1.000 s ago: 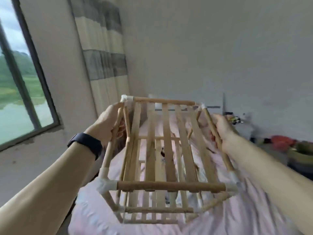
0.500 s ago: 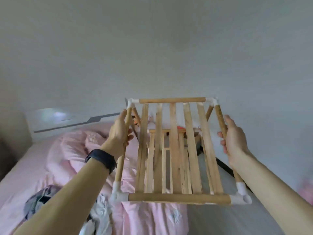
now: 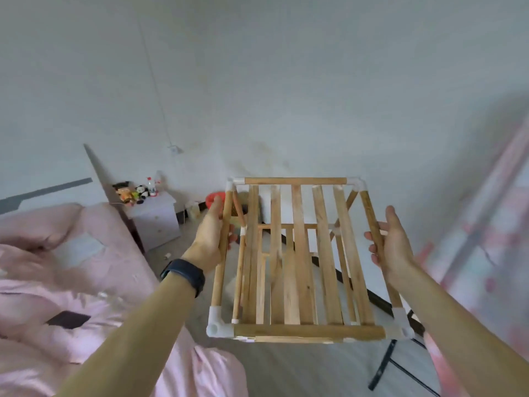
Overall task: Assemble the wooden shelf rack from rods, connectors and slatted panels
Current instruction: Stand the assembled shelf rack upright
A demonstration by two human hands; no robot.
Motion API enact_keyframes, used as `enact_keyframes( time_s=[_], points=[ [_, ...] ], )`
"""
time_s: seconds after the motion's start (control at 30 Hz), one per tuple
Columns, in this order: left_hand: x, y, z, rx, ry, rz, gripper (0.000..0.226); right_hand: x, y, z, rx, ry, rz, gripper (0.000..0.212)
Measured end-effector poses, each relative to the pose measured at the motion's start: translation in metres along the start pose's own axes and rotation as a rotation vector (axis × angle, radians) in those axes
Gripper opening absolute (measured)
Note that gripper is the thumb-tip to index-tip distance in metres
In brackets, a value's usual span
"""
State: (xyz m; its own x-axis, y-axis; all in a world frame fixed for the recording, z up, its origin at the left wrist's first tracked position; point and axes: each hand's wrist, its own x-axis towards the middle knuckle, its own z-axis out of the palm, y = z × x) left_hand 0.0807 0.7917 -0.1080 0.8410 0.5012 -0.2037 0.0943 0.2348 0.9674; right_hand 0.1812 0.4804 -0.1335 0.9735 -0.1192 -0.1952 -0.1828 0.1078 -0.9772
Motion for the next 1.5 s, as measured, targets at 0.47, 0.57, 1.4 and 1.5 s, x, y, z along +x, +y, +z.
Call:
enact_keyframes(
  time_s=[0.47, 0.57, 1.4, 1.5],
  points=[
    [0.276, -0.115, 0.106, 0.105, -0.044, -0.394, 0.067, 0.237, 0.11, 0.007, 0.04, 0.099, 0.343, 0.064],
    [0.342, -0.132, 0.128, 0.124, -0.012, -0.46, 0.068, 0.299, 0.131, 0.02, 0.044, 0.059, 0.405, 0.063],
    [0.842, -0.3, 0.325, 0.511, -0.221, -0.706, 0.053, 0.705, 0.28, 0.136, 0.072, 0.41, 0.937, 0.061],
    [0.873, -0.335, 0.353, 0.579, -0.283, -0.666, 0.044, 0.733, 0.317, 0.132, 0.109, 0.481, 0.964, 0.064]
  ],
)
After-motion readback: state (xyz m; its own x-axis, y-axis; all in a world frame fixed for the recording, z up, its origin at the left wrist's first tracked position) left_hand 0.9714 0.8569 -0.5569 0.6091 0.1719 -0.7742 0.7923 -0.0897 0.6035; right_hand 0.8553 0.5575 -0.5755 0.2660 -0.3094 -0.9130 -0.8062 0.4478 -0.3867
